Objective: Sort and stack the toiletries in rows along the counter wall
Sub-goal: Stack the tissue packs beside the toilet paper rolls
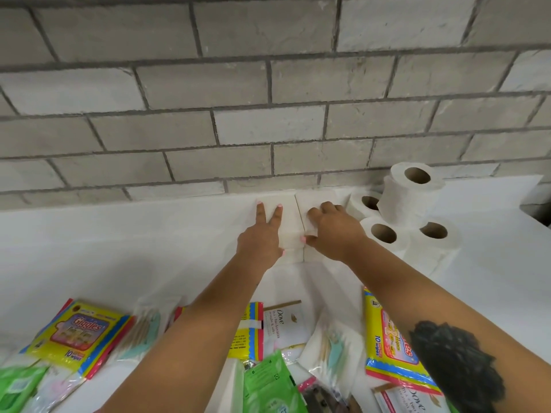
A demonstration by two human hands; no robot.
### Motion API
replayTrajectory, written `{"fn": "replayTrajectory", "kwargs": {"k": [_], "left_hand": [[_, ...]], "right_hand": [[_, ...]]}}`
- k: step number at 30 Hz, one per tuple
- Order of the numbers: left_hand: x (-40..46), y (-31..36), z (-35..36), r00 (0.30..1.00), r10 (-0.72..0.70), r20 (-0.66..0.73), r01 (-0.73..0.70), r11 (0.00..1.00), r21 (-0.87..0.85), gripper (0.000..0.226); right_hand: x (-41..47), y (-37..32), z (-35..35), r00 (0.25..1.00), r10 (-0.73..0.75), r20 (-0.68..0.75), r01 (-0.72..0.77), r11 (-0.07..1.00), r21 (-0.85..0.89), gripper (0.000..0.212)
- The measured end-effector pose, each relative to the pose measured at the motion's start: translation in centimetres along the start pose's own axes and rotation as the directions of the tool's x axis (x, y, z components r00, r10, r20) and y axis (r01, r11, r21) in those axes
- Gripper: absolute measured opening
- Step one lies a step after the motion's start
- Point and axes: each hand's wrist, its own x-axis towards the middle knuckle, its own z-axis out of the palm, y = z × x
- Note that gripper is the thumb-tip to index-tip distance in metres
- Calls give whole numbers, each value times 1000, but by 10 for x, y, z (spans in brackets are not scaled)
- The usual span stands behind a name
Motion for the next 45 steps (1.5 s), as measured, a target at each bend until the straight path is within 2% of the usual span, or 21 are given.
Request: {"fn": "replayTrajectory", "kwargs": {"k": [4, 8, 12, 15, 19, 22, 26, 31, 35, 37, 41, 43, 45], "left_hand": [[3, 1, -4, 996, -40, 83, 33, 996, 78, 104], [0, 7, -14, 997, -51, 56, 42, 989, 139, 112], [-17, 14, -19, 996, -67, -51, 64, 995, -70, 121], [-36, 14, -23, 985, -68, -158, 43, 986, -161, 106], [-61, 3, -32, 977, -32, -211, -21, 970, -242, 77], [-83, -11, -40, 975, -23, -219, -66, 919, -389, 63], [-116, -31, -49, 967, -87, -240, -64, 828, -557, 50], [-158, -57, -44, 952, -95, -290, -89, 823, -562, 38], [-190, -83, -34, 980, -76, -182, -46, 808, -588, 38], [-206, -97, -26, 994, -60, -91, -6, 803, -596, 44], [-231, -118, -16, 991, 109, 77, -42, 805, -592, 87], [-241, -124, -12, 963, 172, 208, -45, 862, -504, 107], [-247, -130, -5, 936, 176, 306, -51, 925, -378, 127]], "right_hand": [[-1, -2, -4, 999, 9, 38, -8, 1000, -20, 62], [-1, -6, -7, 998, 38, 52, -30, 990, -141, 61], [-8, -10, -7, 998, 50, 26, -46, 987, -156, 72], [-20, -13, -8, 999, 34, -26, -36, 995, -95, 79], [-39, -19, -13, 996, 4, -86, -4, 1000, 6, 82], [-54, -24, -16, 994, -11, -110, 20, 996, 81, 82], [-75, -34, -17, 992, -21, -122, 43, 983, 179, 81], [-111, -53, -11, 987, -83, -137, 128, 924, 361, 80], [-144, -76, -1, 979, -168, -118, 203, 872, 445, 80], [-159, -90, 4, 976, -209, -57, 208, 839, 504, 83], [-180, -117, 18, 943, -319, 93, 222, 813, 538, 102], [-186, -128, 25, 918, -362, 159, 241, 830, 502, 110], [-190, -138, 31, 907, -368, 206, 244, 857, 454, 114]]}}
